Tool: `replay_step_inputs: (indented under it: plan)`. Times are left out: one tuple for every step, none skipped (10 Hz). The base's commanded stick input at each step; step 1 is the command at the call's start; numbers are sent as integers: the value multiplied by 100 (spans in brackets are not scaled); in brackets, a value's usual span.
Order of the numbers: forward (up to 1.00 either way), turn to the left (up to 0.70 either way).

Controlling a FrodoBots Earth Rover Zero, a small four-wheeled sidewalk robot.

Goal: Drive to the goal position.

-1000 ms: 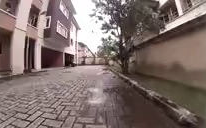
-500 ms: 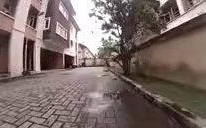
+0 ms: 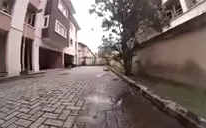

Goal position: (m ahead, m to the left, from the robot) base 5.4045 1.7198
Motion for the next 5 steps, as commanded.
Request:
replay_step_inputs:
  plan:
    - [50, 0]
    - [50, 0]
    - [50, 0]
    - [50, 0]
    - [50, 0]
